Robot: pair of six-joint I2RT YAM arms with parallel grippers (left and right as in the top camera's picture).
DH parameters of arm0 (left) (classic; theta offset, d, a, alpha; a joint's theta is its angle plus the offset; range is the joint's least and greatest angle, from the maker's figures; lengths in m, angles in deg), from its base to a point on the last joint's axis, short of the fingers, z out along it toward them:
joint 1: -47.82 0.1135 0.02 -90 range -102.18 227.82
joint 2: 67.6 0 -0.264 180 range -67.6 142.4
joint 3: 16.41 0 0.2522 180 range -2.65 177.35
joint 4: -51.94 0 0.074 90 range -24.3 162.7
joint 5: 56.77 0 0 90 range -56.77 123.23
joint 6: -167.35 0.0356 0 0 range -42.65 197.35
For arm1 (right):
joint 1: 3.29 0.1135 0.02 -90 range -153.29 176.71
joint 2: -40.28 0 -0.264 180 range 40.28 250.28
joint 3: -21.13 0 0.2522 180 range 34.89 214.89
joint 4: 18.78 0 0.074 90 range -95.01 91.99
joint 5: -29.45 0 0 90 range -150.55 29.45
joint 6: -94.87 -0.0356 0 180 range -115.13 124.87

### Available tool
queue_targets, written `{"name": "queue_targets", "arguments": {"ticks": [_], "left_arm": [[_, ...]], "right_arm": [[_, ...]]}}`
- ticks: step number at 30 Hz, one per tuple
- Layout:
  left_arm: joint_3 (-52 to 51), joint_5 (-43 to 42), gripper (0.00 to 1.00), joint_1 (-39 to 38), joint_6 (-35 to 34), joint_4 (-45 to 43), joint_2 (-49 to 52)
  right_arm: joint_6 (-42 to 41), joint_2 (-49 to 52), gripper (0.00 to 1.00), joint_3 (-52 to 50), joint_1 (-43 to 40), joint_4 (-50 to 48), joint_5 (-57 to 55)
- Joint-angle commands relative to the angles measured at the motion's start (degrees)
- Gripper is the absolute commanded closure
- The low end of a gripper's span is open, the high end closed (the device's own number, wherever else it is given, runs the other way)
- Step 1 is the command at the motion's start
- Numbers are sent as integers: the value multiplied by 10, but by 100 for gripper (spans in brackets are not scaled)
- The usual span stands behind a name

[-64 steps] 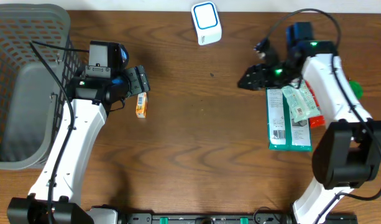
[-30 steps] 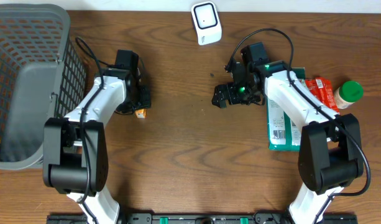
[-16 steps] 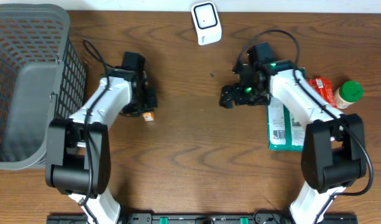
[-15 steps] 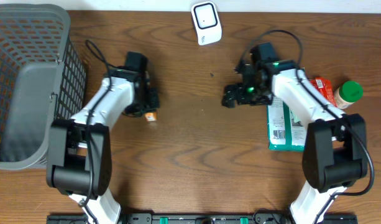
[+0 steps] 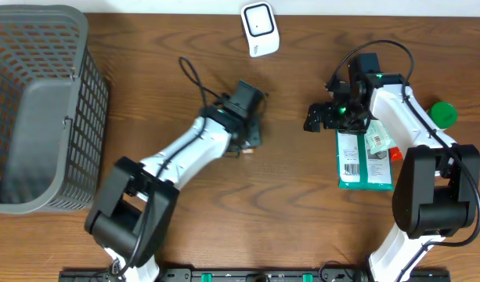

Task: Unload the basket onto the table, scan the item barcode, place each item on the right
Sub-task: 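Carry the orange box right to mid-table and open the left gripper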

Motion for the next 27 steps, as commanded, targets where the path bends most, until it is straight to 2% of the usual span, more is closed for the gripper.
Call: {"name": "queue_targets", "arguments": {"ticks": [1, 5, 22, 23, 25, 27], "left_arm": [[6, 98, 76, -50, -36, -12, 1], [6, 141, 76, -86, -35, -14, 15], [6, 141, 75, -95, -35, -32, 43], [6, 141, 70, -95, -35, -32, 46], [6, 141, 53, -95, -35, -32, 47], [7, 141, 43, -95, -20, -37, 44]], "right_arm": [[10, -5, 1, -2, 3, 1, 1], [10, -5, 1, -2, 7, 0, 1], [10, -5, 1, -2, 16, -2, 1], [10, -5, 1, -2, 16, -2, 1], [10, -5, 1, -2, 16, -2, 1], [10, -5, 1, -2, 16, -2, 1]]}}
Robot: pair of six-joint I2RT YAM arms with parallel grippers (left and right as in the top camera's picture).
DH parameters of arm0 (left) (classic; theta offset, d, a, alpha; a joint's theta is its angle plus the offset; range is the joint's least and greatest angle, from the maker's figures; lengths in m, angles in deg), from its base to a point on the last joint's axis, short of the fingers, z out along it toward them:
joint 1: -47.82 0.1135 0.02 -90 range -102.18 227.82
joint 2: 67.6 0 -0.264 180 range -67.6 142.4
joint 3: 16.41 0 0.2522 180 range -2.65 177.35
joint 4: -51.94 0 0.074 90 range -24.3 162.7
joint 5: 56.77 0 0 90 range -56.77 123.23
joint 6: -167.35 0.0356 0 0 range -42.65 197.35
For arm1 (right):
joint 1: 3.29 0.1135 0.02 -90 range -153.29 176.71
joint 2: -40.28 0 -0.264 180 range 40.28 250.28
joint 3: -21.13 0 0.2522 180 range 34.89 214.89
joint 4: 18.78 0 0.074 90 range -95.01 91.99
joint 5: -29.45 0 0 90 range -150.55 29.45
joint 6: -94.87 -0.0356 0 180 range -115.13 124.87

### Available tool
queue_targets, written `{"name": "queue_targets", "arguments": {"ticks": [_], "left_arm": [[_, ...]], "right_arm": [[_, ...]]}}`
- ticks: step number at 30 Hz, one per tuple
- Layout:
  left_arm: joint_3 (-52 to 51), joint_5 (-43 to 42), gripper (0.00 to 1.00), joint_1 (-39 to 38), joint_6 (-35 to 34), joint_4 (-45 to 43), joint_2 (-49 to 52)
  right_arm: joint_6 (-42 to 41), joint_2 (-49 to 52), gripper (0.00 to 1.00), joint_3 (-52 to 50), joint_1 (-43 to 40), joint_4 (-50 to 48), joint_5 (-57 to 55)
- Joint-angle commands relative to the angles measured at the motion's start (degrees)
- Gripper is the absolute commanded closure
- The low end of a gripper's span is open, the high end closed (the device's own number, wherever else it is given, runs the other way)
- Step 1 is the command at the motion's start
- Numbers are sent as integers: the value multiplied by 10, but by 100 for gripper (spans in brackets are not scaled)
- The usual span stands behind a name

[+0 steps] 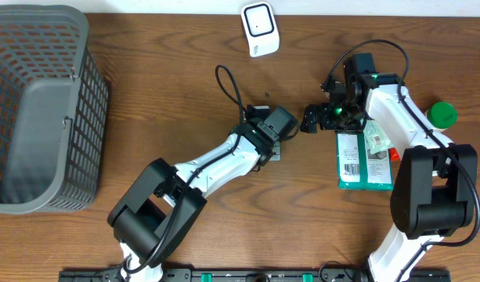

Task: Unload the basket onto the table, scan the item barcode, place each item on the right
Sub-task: 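Carry the orange box right to mid-table and open the left gripper, then move the right gripper onto the orange box and grasp it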

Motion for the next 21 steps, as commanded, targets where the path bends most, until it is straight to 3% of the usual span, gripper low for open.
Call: {"name": "queue_targets", "arguments": {"ticks": [1, 4, 12, 15, 21], "left_arm": [[7, 10, 40, 2, 17, -7, 2], [9, 10, 30, 3, 21, -7, -12], [16, 9, 28, 51, 26, 4, -130], [16, 9, 28, 99, 48, 44, -192], [16, 10, 27, 205, 75, 136, -238]], "right_arm": [[7, -5, 1, -2, 2, 0, 1], [7, -5, 1, -2, 2, -1, 1], [5, -5, 1, -2, 3, -17, 110], [-42, -5, 11, -2, 14, -19, 123], [-97, -5, 19, -2, 69, -33, 121]]}}
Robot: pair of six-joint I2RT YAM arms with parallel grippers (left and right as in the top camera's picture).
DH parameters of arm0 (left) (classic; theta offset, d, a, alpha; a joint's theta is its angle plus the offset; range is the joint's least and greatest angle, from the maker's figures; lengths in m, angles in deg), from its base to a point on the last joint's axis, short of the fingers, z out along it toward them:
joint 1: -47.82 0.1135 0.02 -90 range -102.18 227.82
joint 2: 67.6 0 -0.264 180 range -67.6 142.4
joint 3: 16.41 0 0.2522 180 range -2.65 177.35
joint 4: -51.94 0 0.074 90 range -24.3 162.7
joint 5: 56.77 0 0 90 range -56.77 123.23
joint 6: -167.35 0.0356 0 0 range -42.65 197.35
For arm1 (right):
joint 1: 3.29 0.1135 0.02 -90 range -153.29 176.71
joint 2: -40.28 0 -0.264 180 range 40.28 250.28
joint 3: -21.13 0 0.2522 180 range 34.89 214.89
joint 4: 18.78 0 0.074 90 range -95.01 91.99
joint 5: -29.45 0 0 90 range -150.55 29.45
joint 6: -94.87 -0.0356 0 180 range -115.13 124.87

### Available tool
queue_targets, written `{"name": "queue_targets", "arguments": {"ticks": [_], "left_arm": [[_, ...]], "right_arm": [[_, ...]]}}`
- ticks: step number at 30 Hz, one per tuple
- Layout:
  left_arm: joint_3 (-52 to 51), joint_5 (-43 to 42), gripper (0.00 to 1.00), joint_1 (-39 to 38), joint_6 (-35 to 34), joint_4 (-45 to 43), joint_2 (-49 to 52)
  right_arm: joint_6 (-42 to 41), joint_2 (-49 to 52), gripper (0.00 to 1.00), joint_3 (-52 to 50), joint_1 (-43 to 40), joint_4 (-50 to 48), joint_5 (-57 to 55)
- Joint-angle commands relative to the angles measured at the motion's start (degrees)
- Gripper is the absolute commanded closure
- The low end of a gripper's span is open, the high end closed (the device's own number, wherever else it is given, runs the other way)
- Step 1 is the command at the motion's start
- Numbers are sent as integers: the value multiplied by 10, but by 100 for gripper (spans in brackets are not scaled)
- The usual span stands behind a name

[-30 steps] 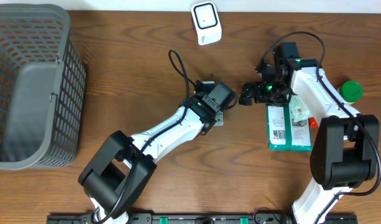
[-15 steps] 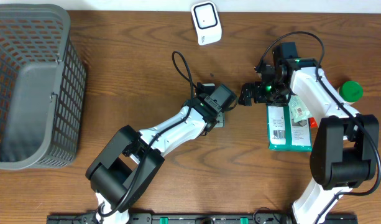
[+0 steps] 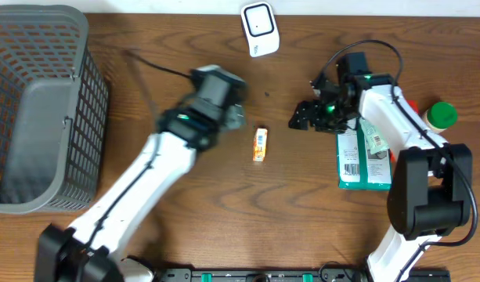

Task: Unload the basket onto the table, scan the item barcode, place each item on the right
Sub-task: 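Move the right gripper onto the orange box and grasp it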

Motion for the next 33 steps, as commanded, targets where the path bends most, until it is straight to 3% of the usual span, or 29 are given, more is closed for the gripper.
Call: {"name": "queue_targets", "arguments": {"ticks": [1, 4, 9, 19, 29, 33], "left_arm": [[6, 9, 27, 73, 25, 50, -7], [6, 9, 27, 122, 25, 88, -3], [5, 9, 15, 177, 25, 120, 3], [4, 9, 11, 191, 25, 128, 3], [4, 9, 11, 191, 25, 128, 3], [4, 9, 11, 191, 25, 128, 3]], "right_arm": [[-57, -5, 21, -2, 53, -13, 20], [-108, -5, 21, -2, 98, -25, -22], [-186, -5, 19, -2, 172, -30, -152], [-270, -5, 20, -2, 260, -35, -258], [-273, -2, 32, -2, 287, -38, -296], [-273, 13, 44, -2, 287, -57, -309]]}}
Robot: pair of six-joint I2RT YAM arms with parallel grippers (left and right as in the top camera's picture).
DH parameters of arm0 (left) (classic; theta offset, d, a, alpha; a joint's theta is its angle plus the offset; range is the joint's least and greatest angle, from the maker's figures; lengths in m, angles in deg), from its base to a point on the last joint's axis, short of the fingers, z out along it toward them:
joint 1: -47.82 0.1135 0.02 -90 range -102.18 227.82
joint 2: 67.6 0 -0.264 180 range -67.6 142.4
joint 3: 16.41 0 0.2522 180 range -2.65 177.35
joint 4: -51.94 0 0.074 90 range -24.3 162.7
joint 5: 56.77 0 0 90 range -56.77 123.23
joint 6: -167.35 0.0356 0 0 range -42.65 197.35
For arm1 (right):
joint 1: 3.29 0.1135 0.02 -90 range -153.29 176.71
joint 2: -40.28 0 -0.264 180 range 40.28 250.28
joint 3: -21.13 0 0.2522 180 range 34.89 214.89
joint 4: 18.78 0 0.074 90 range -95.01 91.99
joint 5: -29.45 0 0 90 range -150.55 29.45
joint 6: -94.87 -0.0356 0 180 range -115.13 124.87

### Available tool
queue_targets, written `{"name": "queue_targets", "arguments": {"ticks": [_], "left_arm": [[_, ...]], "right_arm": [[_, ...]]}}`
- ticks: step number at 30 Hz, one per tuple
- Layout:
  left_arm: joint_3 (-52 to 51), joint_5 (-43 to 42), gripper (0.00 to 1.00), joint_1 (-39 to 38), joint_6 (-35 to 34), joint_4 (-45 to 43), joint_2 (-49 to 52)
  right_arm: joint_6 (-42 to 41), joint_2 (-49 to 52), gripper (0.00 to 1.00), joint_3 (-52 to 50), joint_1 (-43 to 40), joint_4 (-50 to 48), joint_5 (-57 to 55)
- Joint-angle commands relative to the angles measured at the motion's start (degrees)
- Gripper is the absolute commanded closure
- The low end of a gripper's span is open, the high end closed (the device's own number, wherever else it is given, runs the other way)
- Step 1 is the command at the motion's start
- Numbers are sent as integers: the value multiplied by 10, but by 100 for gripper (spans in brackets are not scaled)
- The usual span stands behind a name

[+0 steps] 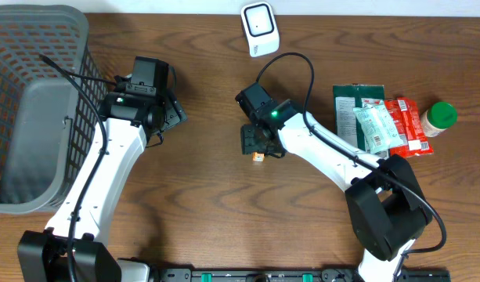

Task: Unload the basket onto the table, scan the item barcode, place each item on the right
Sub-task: 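Move the right gripper onto the orange box and grasp it, then lift the orange box and hold its barcode under the scanner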

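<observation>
The item, a small orange-and-white pack (258,157), lies on the brown table at the middle, mostly covered from above. My right gripper (255,143) hangs right over it with its jaws spread, and only the pack's near end peeks out below the fingers. A white barcode scanner (259,30) stands at the far edge, above the pack. My left gripper (175,112) is off to the left beside the basket, open and holding nothing.
A grey mesh basket (36,47) fills the left end of the table. At the right lie a green package (357,102), a white packet (374,125), a red package (408,125) and a green-lidded bottle (441,115). A black cable (290,63) loops over the right arm.
My right gripper has moved from beside the packages at the right to directly over the orange pack. My left arm has drawn back further left, toward the basket. The pack has not moved.
First my left gripper was at the table's middle over the small pack, while the right one hovered by the green package. Then the left was further right, near the right gripper. Later the pack lay free, the left withdrawn; now the right gripper covers it.
</observation>
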Motion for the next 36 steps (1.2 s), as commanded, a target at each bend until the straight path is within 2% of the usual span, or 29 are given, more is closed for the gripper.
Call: {"name": "queue_targets", "arguments": {"ticks": [1, 2, 7, 13, 16, 31, 36], "left_arm": [[3, 7, 11, 2, 3, 2, 4], [3, 7, 11, 2, 3, 2, 4], [3, 7, 11, 2, 3, 2, 4], [3, 7, 11, 2, 4, 2, 4], [3, 7, 11, 2, 3, 2, 4], [3, 7, 11, 2, 3, 2, 4], [3, 7, 11, 2, 3, 2, 4]], "right_arm": [[-7, 17, 45, -2, 4, -12, -24], [-7, 17, 46, -2, 5, -12, -24], [-6, 19, 63, -2, 5, -11, -44], [41, 19, 64, -1, 4, -12, -88], [73, 18, 68, -1, 2, -12, -88], [17, 18, 67, -1, 2, -27, -66], [18, 18, 71, -1, 1, -35, -66]]}}
